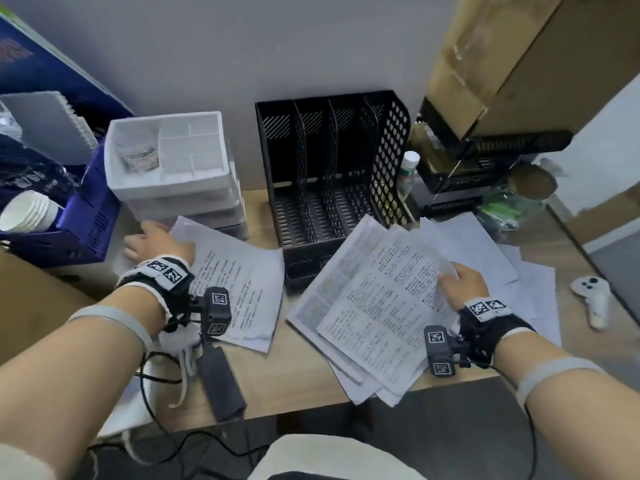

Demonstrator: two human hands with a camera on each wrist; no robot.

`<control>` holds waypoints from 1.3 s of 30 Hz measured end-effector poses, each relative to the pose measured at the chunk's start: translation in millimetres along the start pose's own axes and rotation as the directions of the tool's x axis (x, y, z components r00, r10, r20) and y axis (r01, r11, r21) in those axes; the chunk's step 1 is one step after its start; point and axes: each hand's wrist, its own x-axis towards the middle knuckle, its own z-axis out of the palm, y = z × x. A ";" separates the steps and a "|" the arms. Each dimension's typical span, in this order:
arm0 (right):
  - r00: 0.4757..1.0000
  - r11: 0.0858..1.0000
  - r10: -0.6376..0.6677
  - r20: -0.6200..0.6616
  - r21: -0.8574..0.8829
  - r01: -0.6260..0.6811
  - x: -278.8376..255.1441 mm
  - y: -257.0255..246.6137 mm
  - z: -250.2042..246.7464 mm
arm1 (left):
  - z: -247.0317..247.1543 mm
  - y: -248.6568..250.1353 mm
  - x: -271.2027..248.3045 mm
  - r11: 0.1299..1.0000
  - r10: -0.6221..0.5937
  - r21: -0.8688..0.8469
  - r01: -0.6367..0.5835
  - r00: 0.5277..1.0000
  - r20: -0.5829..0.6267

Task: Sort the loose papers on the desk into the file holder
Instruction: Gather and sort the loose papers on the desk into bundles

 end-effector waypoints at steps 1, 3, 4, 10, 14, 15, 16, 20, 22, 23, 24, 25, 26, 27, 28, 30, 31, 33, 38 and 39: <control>1.000 1.000 -0.022 -0.013 0.006 0.022 0.1 -0.6 -4.4 | 5.3 0.6 -6.0 0.999 0.020 -0.026 -0.021 1.000 -0.019; 0.997 0.997 -0.075 -0.034 0.005 0.075 2.9 -2.6 -13.1 | 17.3 3.4 -17.4 0.990 0.132 -0.054 -0.130 0.991 0.029; 0.993 0.994 -0.107 -0.039 0.000 0.107 4.2 -5.3 -18.4 | 24.8 5.6 -22.7 0.975 0.212 -0.085 -0.204 0.971 0.107; 0.957 0.954 -0.290 0.015 0.078 0.288 4.0 -27.6 -50.5 | 63.8 20.5 -87.5 0.924 0.383 -0.284 -0.256 0.598 0.704; 0.961 0.918 -0.271 -0.055 0.287 0.275 6.1 -24.1 -67.7 | 89.2 22.9 -121.2 0.968 0.241 -0.182 -0.173 0.438 0.866; 0.971 0.922 -0.230 -0.071 0.304 0.241 5.3 -17.2 -70.0 | 95.9 22.4 -127.7 0.976 0.207 -0.161 -0.145 0.403 0.891; 0.980 0.944 -0.185 -0.073 0.265 0.198 8.3 -4.7 -70.5 | 103.5 21.7 -133.4 0.983 0.181 -0.152 -0.107 0.378 0.908; 0.994 0.999 0.018 0.104 -0.037 -0.015 6.7 44.2 -54.1 | 129.1 19.8 -155.6 0.988 0.118 -0.143 0.052 0.332 0.936; 0.982 0.992 0.071 0.177 -0.114 -0.051 -0.2 56.9 -44.8 | 142.6 19.1 -165.4 0.989 0.091 -0.124 0.081 0.327 0.941; 0.975 0.985 0.087 0.206 -0.163 -0.053 -2.3 61.1 -41.3 | 147.2 18.6 -169.8 0.991 0.074 -0.106 0.081 0.330 0.941; 0.966 0.978 0.099 0.239 -0.203 -0.051 -4.5 63.6 -39.1 | 153.0 17.2 -173.4 0.993 0.056 -0.087 0.078 0.340 0.939; 0.957 0.974 0.112 0.267 -0.220 -0.052 -5.0 66.6 -37.7 | 157.2 16.5 -176.2 0.995 0.035 -0.065 0.071 0.358 0.933; 0.952 0.972 0.121 0.280 -0.227 -0.057 -5.9 69.3 -37.3 | 159.6 16.6 -179.4 0.997 0.022 -0.049 0.065 0.374 0.927; 0.951 0.972 0.128 0.280 -0.224 -0.064 -5.7 72.8 -36.9 | 163.2 15.6 -178.9 0.997 0.003 -0.033 0.070 0.395 0.919; 0.951 0.974 0.141 0.274 -0.209 -0.084 -5.7 77.7 -37.3 | 165.7 15.3 -179.9 0.997 -0.010 -0.020 0.070 0.403 0.915; 0.945 0.985 0.169 0.281 -0.087 -0.150 -5.7 89.5 -37.1 | 169.0 14.4 -180.3 0.998 -0.036 0.010 0.068 0.393 0.919; 0.939 0.981 0.184 0.290 0.006 -0.193 -5.0 97.1 -38.5 | 172.9 15.6 -182.1 0.998 -0.044 0.026 0.051 0.407 0.912; 0.934 0.966 0.191 0.303 0.110 -0.233 -7.1 106.4 -39.7 | 182.0 12.8 -181.0 0.999 -0.041 0.046 0.002 0.496 0.867; 0.912 0.951 0.202 0.356 0.151 -0.269 -4.6 125.1 -40.6 | 194.1 15.9 -186.1 0.997 -0.053 0.075 -0.011 0.603 0.796; 0.906 0.959 0.204 0.372 0.107 -0.260 -3.8 125.6 -39.4 | 192.6 19.0 -188.7 0.998 -0.056 0.062 0.010 0.595 0.802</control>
